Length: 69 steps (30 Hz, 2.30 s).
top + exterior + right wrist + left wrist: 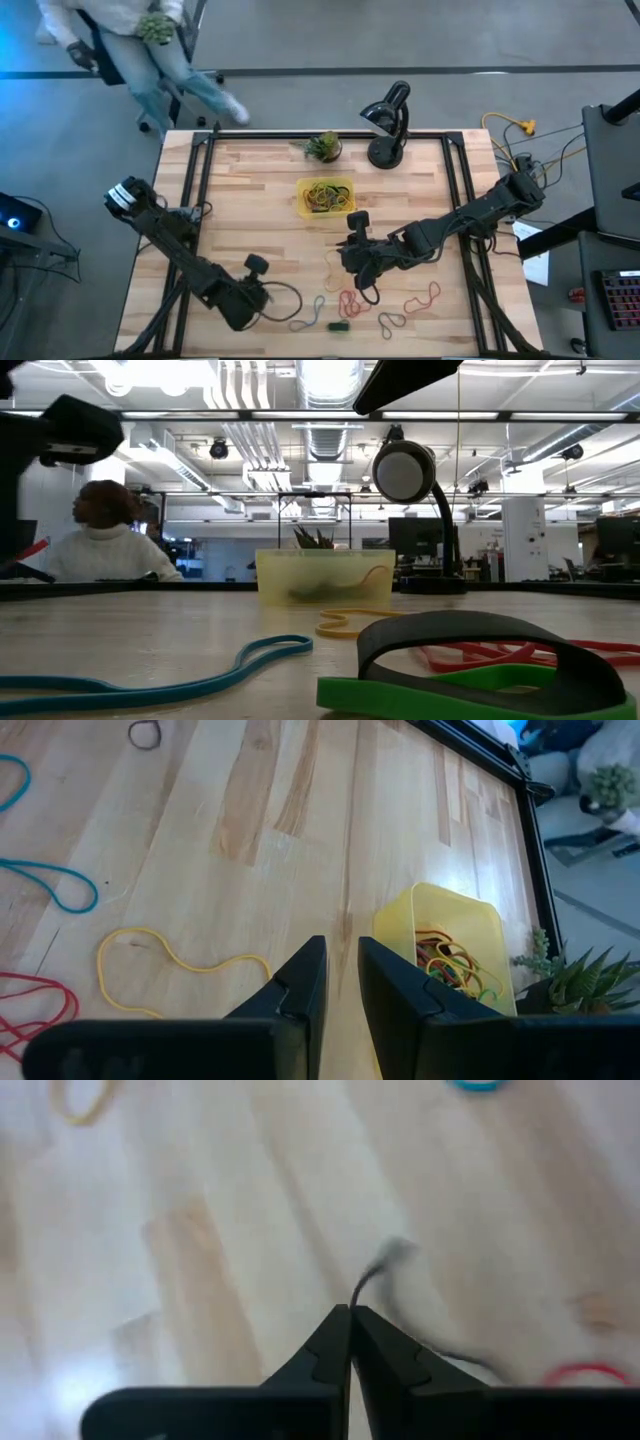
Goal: Pick and place rubber bands into bin
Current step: Put the purple rubber band in the yellow bin
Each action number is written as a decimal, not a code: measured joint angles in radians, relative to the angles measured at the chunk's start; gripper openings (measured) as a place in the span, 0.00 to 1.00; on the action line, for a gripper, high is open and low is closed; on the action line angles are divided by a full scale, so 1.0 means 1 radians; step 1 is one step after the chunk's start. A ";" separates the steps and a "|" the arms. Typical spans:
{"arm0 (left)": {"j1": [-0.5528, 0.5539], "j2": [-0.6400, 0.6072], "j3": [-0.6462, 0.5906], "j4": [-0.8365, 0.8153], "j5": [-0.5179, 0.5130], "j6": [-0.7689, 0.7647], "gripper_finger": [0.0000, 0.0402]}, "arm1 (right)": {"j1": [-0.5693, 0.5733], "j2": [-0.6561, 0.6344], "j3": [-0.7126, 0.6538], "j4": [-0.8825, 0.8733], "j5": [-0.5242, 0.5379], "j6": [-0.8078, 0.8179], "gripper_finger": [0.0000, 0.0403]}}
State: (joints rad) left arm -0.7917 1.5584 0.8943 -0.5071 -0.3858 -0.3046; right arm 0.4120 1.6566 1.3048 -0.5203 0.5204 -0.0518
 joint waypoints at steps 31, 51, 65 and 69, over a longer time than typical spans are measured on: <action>0.145 -0.281 -0.003 0.003 -0.409 0.391 0.00 | 0.000 0.000 0.000 0.000 0.001 -0.004 0.14; 0.613 -0.362 -0.003 0.237 -0.158 0.802 0.00 | 0.000 0.000 0.000 0.000 0.002 -0.012 0.14; 0.941 -0.350 -0.019 0.395 0.206 0.840 0.00 | 0.000 0.000 0.000 -0.001 0.002 -0.012 0.14; 0.989 -0.304 -0.025 0.431 0.288 0.835 0.00 | 0.000 0.000 0.000 -0.001 0.002 -0.012 0.14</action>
State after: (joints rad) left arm 0.1976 1.2544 0.8690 -0.0762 -0.0978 0.5308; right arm 0.4122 1.6566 1.3048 -0.5209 0.5220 -0.0635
